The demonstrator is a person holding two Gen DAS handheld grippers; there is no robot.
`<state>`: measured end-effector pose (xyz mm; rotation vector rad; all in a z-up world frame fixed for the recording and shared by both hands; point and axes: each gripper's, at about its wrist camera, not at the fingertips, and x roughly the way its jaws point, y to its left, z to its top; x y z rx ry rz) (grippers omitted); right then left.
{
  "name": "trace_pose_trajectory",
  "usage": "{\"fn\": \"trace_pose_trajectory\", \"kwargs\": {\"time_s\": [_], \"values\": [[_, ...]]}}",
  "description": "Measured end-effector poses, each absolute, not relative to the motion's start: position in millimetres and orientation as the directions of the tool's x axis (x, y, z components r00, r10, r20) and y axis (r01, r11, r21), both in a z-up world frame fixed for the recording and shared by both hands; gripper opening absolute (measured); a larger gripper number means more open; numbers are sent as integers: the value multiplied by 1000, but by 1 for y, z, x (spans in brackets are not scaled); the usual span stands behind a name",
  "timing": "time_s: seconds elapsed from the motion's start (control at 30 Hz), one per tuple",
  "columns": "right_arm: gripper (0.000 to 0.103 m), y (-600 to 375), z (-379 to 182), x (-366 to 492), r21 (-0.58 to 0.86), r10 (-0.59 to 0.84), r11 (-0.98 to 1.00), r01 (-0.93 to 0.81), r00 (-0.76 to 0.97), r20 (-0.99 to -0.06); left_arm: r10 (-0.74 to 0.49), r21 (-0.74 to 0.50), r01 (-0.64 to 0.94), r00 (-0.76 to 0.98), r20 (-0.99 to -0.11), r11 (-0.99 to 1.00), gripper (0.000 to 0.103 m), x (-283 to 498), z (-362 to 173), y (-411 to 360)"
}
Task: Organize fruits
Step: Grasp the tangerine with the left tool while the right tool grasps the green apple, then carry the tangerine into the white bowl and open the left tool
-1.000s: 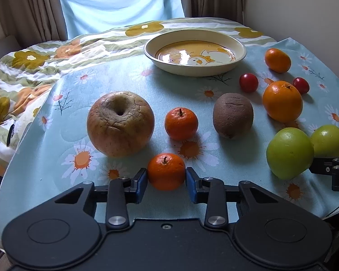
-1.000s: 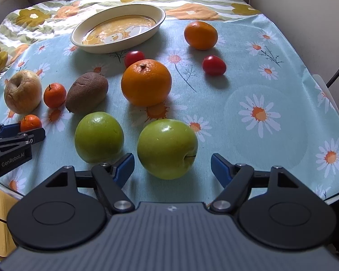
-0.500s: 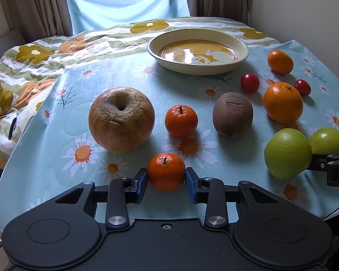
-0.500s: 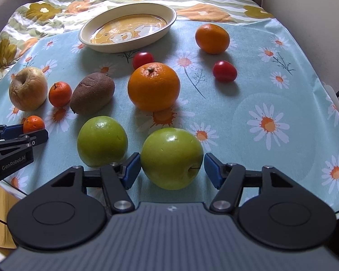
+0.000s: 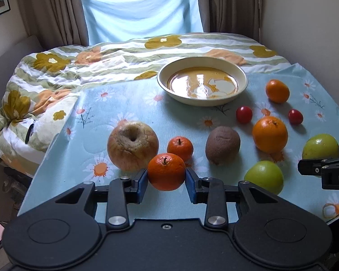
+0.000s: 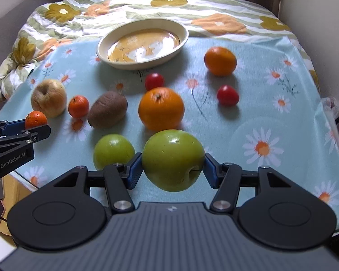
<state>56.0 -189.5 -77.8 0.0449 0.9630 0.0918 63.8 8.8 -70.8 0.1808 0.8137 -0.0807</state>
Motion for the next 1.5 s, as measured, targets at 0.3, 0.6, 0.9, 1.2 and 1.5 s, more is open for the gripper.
{"fn": "trace_pose_trajectory", "kwargs": {"time_s": [0.3,0.6,0.9,1.2,1.5], "values": [[71,-211,-11,86,72,157,985,-158,638,-754,-13,116,114,767,-642,987,39,86,-8,1],[71,-214,12,141,58,166,982,-180,677,-717,-54,183,207,790,-611,961,39,156,4,-20],[71,-216,8,206,101,149,989,-110,669,-728,-143,172,337,731,-667,926,39,235,-20,-33],[72,-218,-5,263,97,72,995,2,652,-755,-202,146,441,649,-734,886,40,306,-47,-44],[72,-222,-21,298,98,22,991,88,625,-780,-202,147,513,562,-802,846,40,354,-90,-62]]}}
